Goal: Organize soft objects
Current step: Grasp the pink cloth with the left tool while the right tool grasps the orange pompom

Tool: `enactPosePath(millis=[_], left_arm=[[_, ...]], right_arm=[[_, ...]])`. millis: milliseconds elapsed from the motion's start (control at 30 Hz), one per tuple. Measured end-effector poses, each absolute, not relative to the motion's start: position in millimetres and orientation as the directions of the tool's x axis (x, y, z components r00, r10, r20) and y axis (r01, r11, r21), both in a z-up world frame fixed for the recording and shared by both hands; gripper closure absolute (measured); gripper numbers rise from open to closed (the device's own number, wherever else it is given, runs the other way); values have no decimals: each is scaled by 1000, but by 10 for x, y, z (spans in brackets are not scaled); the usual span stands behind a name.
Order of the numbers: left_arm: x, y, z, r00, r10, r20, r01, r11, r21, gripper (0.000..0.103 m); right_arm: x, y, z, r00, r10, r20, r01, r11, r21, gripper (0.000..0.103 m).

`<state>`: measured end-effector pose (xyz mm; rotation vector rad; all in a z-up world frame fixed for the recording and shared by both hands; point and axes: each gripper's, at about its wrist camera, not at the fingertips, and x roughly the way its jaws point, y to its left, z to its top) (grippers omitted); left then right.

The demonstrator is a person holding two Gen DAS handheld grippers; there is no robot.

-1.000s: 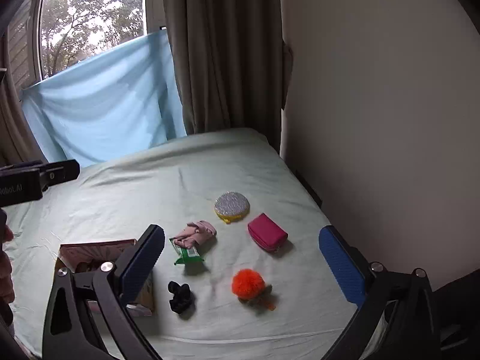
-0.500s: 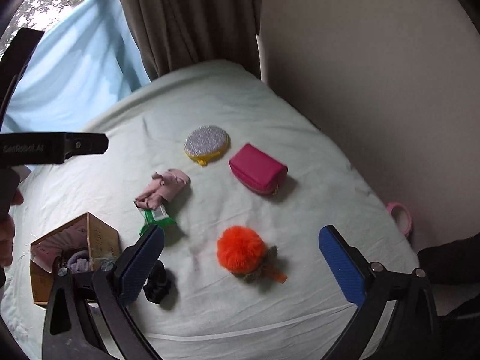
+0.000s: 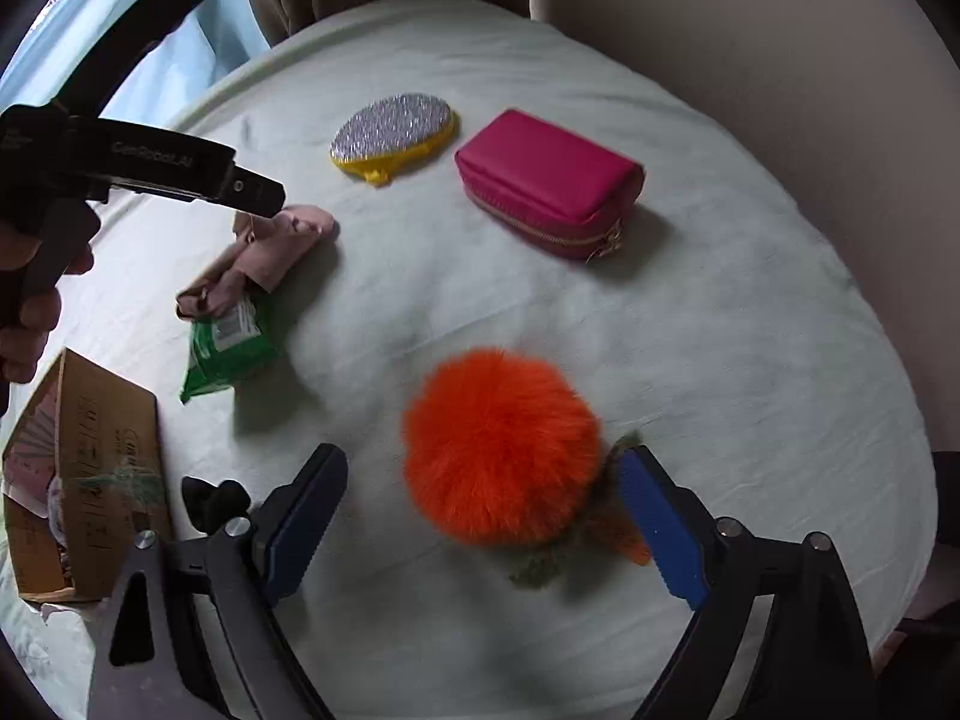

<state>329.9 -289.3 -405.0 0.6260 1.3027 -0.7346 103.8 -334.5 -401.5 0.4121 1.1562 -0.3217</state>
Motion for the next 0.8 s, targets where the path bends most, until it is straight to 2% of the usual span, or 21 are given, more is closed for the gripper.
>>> enactPosePath(millis=[133,200,300,433,533,667,800], left_arm=[[3387,-2888,-4292,76,-107,-991,781,625,-8,6],[3432,-2887,-4392,58,-96,-994,776,630,-15,10],[3493,-2905,-4547,19,-66,-998,776,631,-27,18],[3504,-2955,-4615,2,-59,-998,790,612,-34,24],[3492,-2983,-4582,4,-74,-997,801,598,-41,42],[3503,-3020,-4537,10,-90,-996,802,596,-46,53],[3516,-3086,-4521,40,-73,-997,792,610,-13,56]], right_arm=[[1111,-3348,-4193,358,-30,-933,440,887,140,15],[1158,-3370,-4251,356,-26,-934,439,887,142,16],[1230,-3388,-4348,346,-18,-938,429,892,142,33],[1259,-3398,-4402,329,-42,-943,428,897,109,45],[1239,-3397,-4399,321,-60,-945,412,908,82,57],[1230,-3436,-4403,325,-60,-944,415,906,85,66],[1229,-3492,-4397,336,-60,-940,423,901,94,68]])
